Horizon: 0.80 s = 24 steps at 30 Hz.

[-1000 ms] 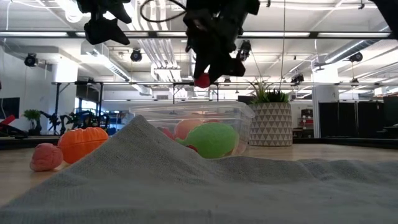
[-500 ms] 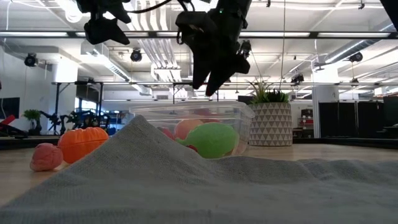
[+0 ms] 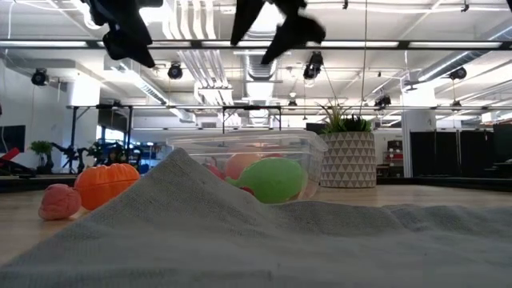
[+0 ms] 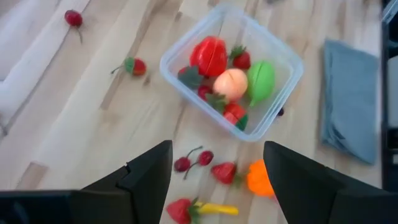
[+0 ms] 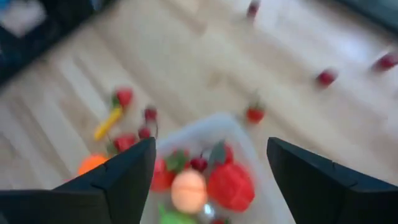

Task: Pick and placing Produce into tupperware
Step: Put the red cherry into the transparent container

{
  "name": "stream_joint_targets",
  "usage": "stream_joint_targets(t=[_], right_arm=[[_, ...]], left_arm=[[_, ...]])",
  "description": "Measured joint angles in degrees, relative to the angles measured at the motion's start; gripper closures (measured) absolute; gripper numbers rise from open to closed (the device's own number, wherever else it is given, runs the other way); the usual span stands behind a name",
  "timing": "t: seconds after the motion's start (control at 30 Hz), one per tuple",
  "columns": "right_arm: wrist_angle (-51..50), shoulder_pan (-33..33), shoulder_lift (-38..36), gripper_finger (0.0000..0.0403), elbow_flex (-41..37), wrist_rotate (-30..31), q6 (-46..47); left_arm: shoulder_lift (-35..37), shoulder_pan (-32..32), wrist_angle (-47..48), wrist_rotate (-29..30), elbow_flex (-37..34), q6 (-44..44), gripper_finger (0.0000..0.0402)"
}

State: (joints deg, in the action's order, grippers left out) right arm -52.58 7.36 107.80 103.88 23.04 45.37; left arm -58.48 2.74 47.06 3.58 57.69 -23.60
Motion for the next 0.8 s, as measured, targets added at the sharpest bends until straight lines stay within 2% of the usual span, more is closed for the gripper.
stream_joint_targets(t=[0.1, 0.23, 0.3, 0.53, 0.67, 0.8], right_arm=[[-2.2, 1.5, -3.5, 0.0098, 0.5, 9.4, 1.4], [-6.2, 3.5, -9.3, 0.0097, 0.9, 22.5, 4.8], [-8.4, 4.4, -12.4, 0.0099, 0.8, 25.8, 6.1], [-20.6, 5.8, -19.4, 0.0094, 0.6, 26.6, 15.4], [-27.5, 5.8, -21.6, 0.0090, 0.7, 26.5, 20.5], [-31.9, 5.8, -22.1, 0.0091, 0.6, 25.1, 21.1]], left_arm=[[0.0, 0.0, -0.1, 2.1, 0.0, 0.1, 0.0164], [-0.8, -0.2, -2.0, 8.2, 0.0, 0.6, 0.0164], [-1.6, -0.8, -3.3, 8.9, 0.0, 2.7, 0.0164], [-11.3, -7.6, -4.8, 8.2, 1.2, 8.5, 0.0164], [-17.9, -15.8, -1.4, 7.9, 3.4, 13.3, 0.0164], [-22.6, -25.6, 1.8, 6.9, 5.4, 14.5, 0.0164]])
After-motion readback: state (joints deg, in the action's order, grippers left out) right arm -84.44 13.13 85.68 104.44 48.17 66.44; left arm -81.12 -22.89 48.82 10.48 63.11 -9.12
